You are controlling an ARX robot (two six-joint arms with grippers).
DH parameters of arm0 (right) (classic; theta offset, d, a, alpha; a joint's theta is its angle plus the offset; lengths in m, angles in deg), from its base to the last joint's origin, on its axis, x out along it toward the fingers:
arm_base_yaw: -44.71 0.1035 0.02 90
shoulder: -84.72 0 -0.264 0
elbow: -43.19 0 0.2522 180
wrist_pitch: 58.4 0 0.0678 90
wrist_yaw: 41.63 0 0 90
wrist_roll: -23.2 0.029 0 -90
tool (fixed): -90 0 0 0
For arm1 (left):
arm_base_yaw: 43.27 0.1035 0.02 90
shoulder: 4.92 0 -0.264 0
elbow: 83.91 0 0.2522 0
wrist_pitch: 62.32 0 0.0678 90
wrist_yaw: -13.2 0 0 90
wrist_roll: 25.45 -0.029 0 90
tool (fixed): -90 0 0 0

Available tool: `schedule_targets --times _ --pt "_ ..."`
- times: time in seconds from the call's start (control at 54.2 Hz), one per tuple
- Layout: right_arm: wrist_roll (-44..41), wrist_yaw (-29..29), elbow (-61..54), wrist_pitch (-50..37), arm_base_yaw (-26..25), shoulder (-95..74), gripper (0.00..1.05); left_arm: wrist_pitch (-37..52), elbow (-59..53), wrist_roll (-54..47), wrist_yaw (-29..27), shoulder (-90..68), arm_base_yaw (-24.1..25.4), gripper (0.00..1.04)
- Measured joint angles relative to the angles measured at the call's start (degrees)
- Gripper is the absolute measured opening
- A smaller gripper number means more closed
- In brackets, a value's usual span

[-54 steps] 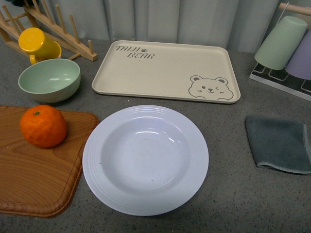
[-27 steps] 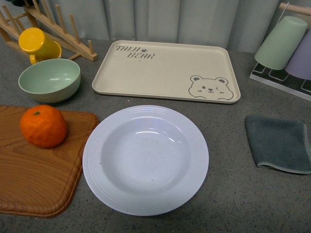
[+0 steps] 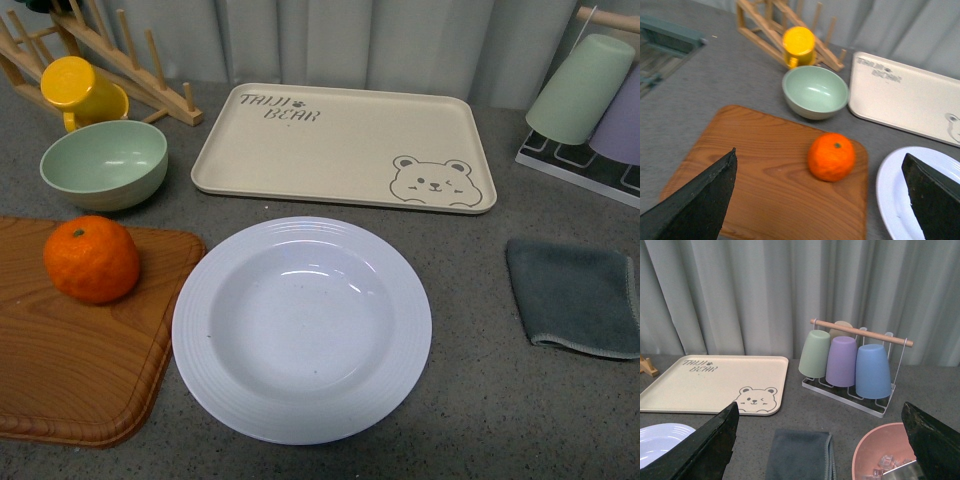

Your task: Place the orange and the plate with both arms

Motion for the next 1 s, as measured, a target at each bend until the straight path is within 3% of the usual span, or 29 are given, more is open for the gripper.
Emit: schedule_targets --times 0.092,0.425,0.849,0.997 --pt "0.0 0.0 0.0 0.0 0.0 0.0 0.95 4.8 2.9 -0.5 3.3 -11.4 -0.6 0.98" --pt "0.0 0.0 0.0 0.0 0.0 0.0 0.95 9.2 11.0 -4.1 2.4 -42.4 -0.7 0.98" --pt "0.0 0.0 0.0 0.0 0.0 0.0 0.95 13.5 15.0 -6.5 2.5 -54.1 0.1 0.98" --pt "0.0 0.0 0.0 0.0 0.0 0.0 0.95 13.6 16.7 -6.6 4.9 -55.9 0.7 0.98"
